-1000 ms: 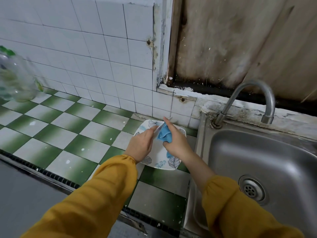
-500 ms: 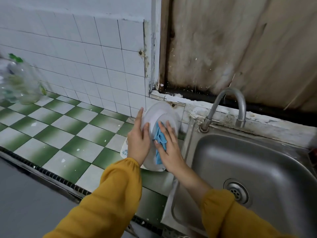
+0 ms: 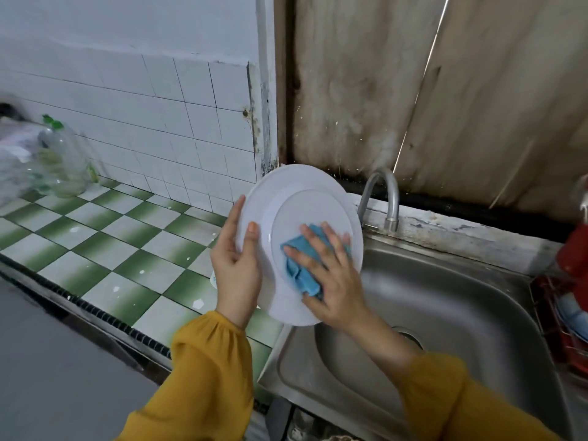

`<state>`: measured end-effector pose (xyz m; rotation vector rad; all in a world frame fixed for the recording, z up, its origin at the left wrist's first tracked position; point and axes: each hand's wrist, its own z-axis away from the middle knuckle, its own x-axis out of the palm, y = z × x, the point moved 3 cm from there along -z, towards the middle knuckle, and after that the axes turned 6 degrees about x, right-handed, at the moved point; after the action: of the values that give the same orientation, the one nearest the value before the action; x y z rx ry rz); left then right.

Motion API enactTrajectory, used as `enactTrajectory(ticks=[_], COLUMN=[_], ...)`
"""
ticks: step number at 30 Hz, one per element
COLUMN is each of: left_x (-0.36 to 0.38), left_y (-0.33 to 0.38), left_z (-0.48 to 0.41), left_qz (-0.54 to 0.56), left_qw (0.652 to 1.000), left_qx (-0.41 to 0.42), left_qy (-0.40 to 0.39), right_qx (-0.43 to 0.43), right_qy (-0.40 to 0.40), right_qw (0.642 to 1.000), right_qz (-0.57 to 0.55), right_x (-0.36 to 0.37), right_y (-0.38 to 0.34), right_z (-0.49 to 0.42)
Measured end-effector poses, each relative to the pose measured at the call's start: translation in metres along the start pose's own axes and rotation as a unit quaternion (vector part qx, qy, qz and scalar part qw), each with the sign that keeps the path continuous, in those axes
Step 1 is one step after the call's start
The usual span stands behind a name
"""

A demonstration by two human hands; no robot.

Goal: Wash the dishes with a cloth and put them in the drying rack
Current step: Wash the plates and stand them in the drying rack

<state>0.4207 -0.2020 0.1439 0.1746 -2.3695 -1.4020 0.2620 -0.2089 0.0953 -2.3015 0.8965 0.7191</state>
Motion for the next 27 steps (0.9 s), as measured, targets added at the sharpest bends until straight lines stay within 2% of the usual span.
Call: enactTrajectory(ticks=[2, 4, 5, 7, 10, 12, 13, 14, 16, 18, 19, 21, 25, 27], left_x=[0.002, 0.015, 0.024, 0.040, 0.054, 0.054, 0.055, 0.054, 0.060, 0.071, 0.079, 0.093, 0.106, 0.109], left_y=[0.005, 0.011, 0.014, 0.016, 0.016, 0.015, 0.016, 0.016, 0.018, 0.019, 0.021, 0.026, 0.030, 0.031], left_z=[0.010, 0.032, 0.045, 0.066, 0.089, 0.098, 0.102, 0.104, 0.113, 0.124, 0.131, 0.143, 0.154, 0.156], left_qz=[0.008, 0.004, 0.001, 0.001, 0.031, 0.064, 0.078, 0.085, 0.081, 0.082, 0.079, 0.062, 0.085, 0.086], left_qw=[1.000, 0.999, 0.998, 0.998, 0.998, 0.997, 0.996, 0.995, 0.995, 0.995, 0.995, 0.996, 0.992, 0.991], left_qx=[-0.002, -0.001, 0.003, 0.006, -0.005, -0.032, -0.043, -0.048, -0.052, -0.061, -0.059, -0.042, -0.045, -0.038], left_qy=[-0.013, -0.040, -0.055, -0.070, -0.050, -0.013, 0.003, 0.016, 0.014, -0.014, -0.029, -0.056, -0.088, -0.090], right_qx=[0.111, 0.256, 0.293, 0.261, 0.069, -0.039, -0.046, -0.016, 0.147, 0.303, 0.340, 0.316, 0.118, 0.128], right_qy=[0.050, 0.101, 0.113, 0.109, 0.022, -0.036, -0.040, -0.027, 0.051, 0.142, 0.166, 0.176, 0.099, 0.110], right_qw=[0.992, 0.961, 0.948, 0.958, 0.997, 0.997, 0.995, 0.996, 0.987, 0.941, 0.924, 0.932, 0.988, 0.985], right_qz=[0.014, -0.034, -0.051, -0.042, -0.011, 0.048, 0.075, 0.084, 0.037, -0.047, -0.058, -0.024, 0.016, -0.025], right_x=[-0.020, -0.042, -0.051, -0.062, -0.070, -0.075, -0.082, -0.088, -0.108, -0.127, -0.136, -0.144, -0.157, -0.167], right_y=[0.028, 0.048, 0.049, 0.033, -0.005, -0.008, 0.003, 0.017, 0.048, 0.066, 0.067, 0.053, 0.031, 0.046], right_z=[0.004, 0.003, 0.003, 0.004, 0.034, 0.067, 0.080, 0.086, 0.086, 0.072, 0.064, 0.051, 0.056, 0.052])
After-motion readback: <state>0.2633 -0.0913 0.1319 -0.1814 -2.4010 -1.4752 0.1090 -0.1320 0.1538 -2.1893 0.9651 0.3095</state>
